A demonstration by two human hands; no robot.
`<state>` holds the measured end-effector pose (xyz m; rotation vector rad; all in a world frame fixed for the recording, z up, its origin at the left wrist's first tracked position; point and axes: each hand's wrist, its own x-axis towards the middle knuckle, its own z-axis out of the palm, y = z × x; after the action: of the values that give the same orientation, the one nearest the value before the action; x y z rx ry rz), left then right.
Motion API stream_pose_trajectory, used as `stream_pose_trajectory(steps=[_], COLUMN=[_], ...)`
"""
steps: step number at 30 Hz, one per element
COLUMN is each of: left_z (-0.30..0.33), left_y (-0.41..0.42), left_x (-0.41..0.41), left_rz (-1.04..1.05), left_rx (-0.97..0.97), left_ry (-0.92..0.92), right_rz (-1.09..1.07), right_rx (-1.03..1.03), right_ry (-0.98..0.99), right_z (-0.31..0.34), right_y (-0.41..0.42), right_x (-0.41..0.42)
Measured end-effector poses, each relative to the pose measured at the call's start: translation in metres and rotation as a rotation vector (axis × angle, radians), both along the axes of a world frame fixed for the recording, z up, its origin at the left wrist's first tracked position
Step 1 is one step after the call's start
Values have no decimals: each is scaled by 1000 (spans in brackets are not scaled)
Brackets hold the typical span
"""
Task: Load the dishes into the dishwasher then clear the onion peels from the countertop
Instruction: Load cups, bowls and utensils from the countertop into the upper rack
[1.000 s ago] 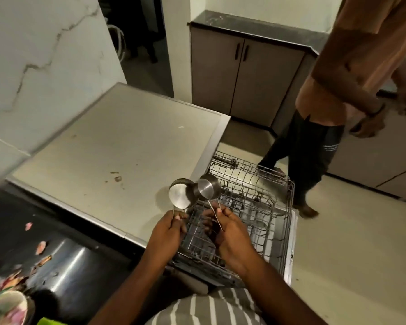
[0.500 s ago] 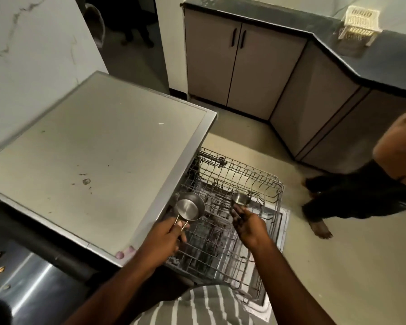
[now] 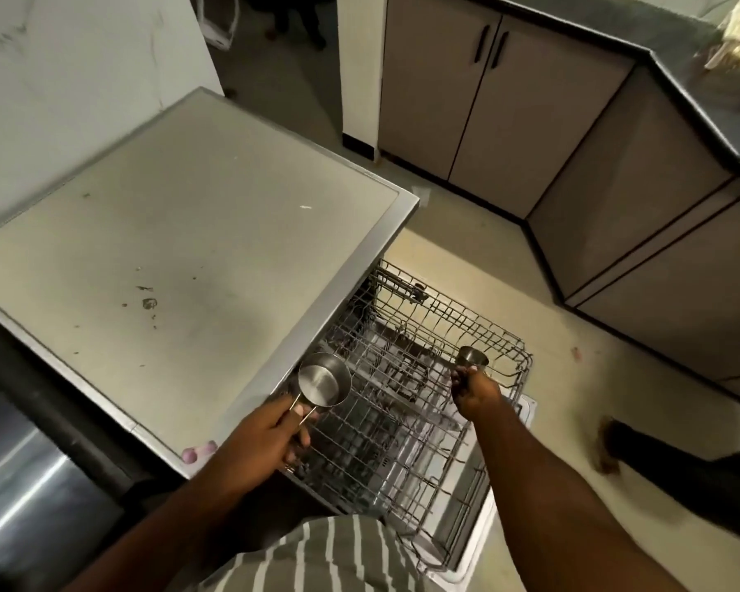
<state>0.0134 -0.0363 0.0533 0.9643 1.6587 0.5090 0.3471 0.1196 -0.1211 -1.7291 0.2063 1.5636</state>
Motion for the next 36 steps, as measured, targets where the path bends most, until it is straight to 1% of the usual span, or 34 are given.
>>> stream_pose_trajectory(steps=[6,9,12,13,16,18,19,21,23,28,31,33,36], left_z=[1,-1,-4,-4,-5,-5,-4,-1,-2,-9,-3,0,1], left_y=[-2,1,7,10,19,25,28,35,39,44,41,35,24], left_x=[1,3,7,9,17,24,28,35,38,37,38,37,32], left_rz=[50,38,17,-9,-77,-93,-99,-109,-156,-379,-464,-473,-475], left_rx=[2,-6,-24,-24,-36,-31,-20,8,30,-13,-42,-58,-70], left_ry=[-24,-27,-41,-35,-28,-26,-18,-15,-7,67,50,43,45], right_rz=[39,80,235,326,638,832,871,840,774,623,429,294,244], right_rx=[16,5,35,69,222,293,328,364,369,355,279,194,110], right_ry=[22,20,-62,-26,314,428,465,489,478,424,339,228,105], right_z=[-27,-23,-1,10,55,81,91,108,110,108,108,96,74], right_y=[8,-2,-23,-31,-56,-70,-76,-83,-86,-81,-67,-53,-28], right_x=[3,-6,-31,-43,-83,-105,-113,-125,-132,-141,-136,-125,-100])
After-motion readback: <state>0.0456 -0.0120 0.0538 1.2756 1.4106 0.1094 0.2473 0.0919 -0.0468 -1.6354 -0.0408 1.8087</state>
